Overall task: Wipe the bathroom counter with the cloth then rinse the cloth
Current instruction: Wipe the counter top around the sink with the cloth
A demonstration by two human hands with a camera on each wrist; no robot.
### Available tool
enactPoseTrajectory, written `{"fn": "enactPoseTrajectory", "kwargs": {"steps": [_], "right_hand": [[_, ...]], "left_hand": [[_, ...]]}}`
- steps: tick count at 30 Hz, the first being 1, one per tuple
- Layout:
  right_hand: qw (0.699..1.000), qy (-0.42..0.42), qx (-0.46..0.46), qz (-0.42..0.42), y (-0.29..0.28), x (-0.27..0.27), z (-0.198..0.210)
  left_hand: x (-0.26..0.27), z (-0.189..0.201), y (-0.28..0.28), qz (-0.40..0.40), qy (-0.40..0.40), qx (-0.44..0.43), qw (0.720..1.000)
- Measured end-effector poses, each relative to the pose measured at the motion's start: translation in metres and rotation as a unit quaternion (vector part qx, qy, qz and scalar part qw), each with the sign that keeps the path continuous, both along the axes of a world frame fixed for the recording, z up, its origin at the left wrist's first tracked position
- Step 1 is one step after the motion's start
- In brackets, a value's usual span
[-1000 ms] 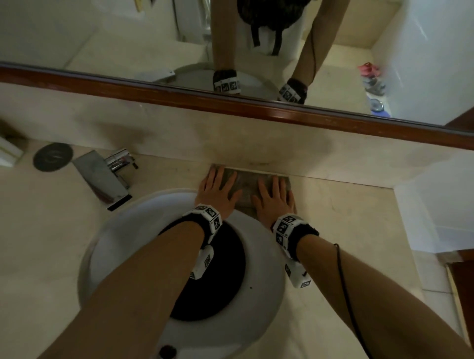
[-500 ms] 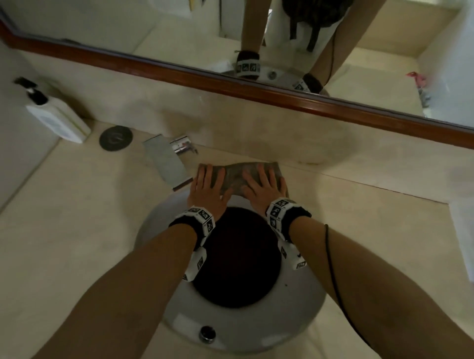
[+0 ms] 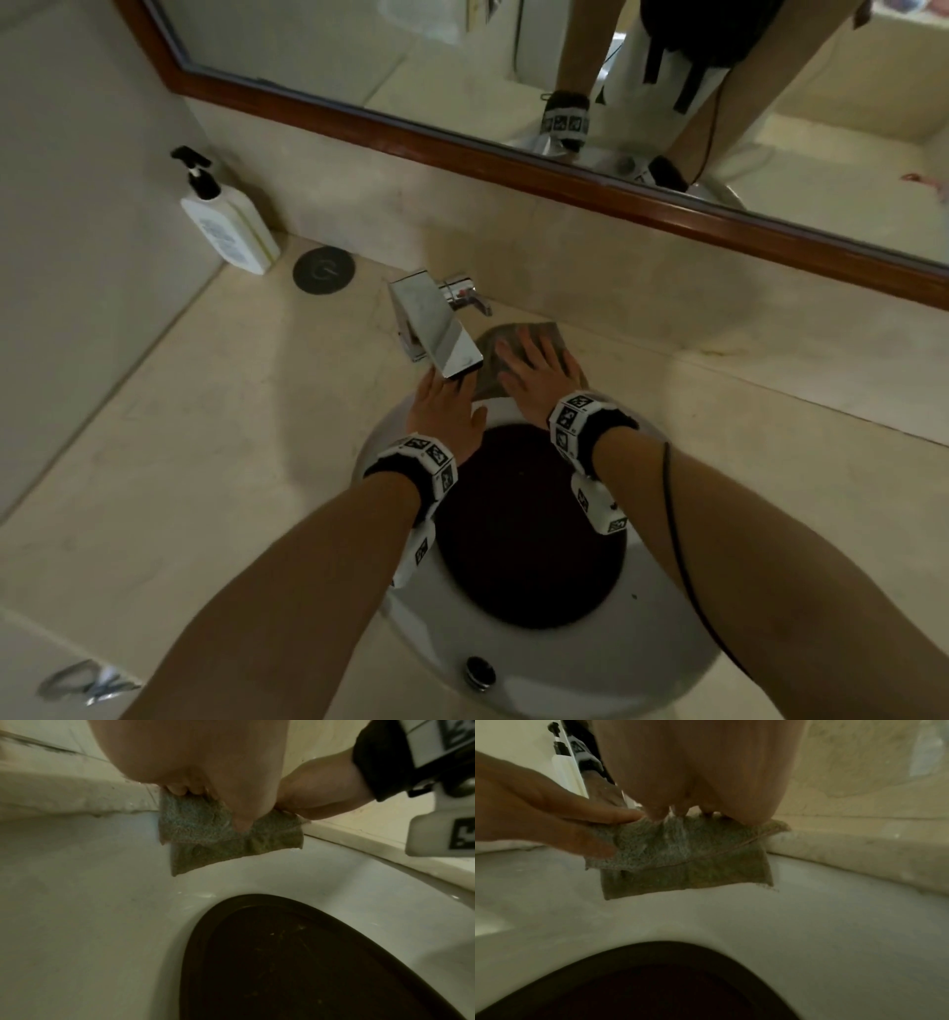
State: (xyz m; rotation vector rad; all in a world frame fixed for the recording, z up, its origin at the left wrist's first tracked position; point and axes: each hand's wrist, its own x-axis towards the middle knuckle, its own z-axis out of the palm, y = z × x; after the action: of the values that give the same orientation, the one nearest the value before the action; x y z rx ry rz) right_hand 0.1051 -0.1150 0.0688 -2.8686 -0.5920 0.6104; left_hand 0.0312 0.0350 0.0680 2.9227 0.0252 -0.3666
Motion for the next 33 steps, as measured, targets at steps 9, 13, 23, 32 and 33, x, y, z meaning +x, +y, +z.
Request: {"fn": "enactPoseTrajectory", "kwargs": {"steps": [9, 13, 23, 32, 33], "right_hand": [[0.990, -0.006, -0.006, 0.141, 0.019, 0.046, 0.004], [0.993, 0.015, 0.015, 0.115, 0.023, 0.051, 0.005], [1.000, -0.017, 0.006, 0.013, -0.032, 0.032, -0.004], [0.994, -0.032, -0.009, -0.100, -0.095, -0.003, -0.004], [0.993, -0.020, -0.018, -0.111, -0.100, -0.006, -0.003]], "left_hand": [[0.011, 0.007, 0.003, -0.012, 0.025, -0.007, 1.000], [0.011, 0.001, 0.003, -0.004, 0.017, -0.012, 1.000], [0.029, -0.002, -0.017, -0.016, 0.053, -0.012, 0.998], [0.035, -0.002, -0.047, -0.108, 0.040, 0.030, 0.993], [0.036, -0.001, -0.047, -0.114, 0.047, 0.029, 0.992]]}}
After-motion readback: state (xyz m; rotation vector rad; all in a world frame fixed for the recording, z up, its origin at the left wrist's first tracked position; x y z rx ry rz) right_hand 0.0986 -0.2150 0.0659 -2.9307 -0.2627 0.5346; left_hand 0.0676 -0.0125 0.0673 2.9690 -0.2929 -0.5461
